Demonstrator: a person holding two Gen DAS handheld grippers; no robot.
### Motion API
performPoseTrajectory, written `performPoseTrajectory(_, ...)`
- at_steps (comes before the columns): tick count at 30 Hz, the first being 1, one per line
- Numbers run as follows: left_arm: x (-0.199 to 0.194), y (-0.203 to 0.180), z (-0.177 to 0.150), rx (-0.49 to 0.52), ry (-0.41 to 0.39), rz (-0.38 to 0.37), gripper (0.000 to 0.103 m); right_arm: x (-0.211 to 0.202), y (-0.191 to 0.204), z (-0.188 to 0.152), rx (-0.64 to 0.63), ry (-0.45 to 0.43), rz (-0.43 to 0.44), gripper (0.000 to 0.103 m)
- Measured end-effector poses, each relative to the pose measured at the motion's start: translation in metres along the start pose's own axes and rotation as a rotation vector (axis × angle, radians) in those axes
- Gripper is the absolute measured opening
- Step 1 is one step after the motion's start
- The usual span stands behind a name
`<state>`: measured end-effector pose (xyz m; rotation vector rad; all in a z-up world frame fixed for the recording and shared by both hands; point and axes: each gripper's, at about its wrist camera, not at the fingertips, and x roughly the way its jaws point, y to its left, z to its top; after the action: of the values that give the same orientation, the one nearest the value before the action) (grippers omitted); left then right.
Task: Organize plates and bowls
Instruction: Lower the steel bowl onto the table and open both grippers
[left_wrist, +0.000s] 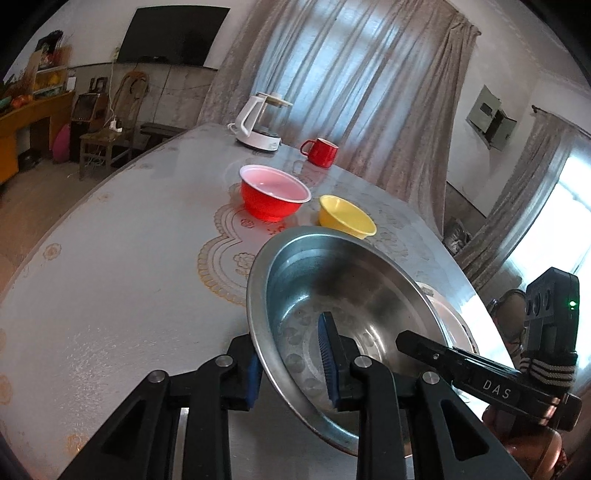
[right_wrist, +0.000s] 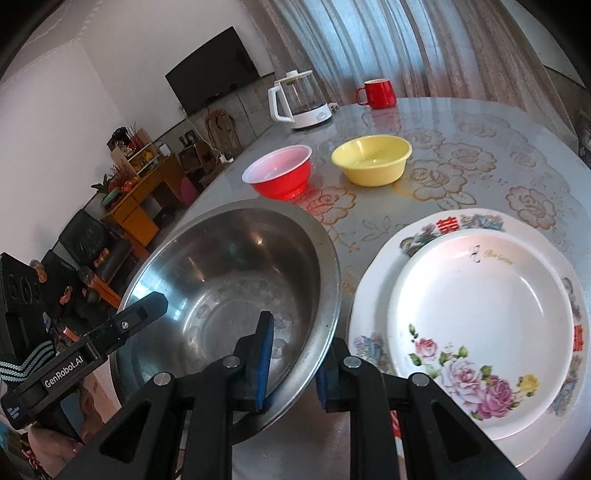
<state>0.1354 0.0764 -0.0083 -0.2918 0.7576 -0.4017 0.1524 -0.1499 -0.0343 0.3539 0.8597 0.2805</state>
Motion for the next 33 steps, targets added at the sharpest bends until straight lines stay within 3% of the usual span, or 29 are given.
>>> performPoseTrajectory(15,0.017,0.022,0.004,-0.028,0.029,0.035,0.026,0.035,0.013,0.004,-0.019,0.055,-0.028,0.021)
performPoseTrajectory(33,0.047,0.03,0.008,-0.029,0.063,0.072,0.027,0.052,0.017,0.011,-0.039,0.054,-0.087,0.023)
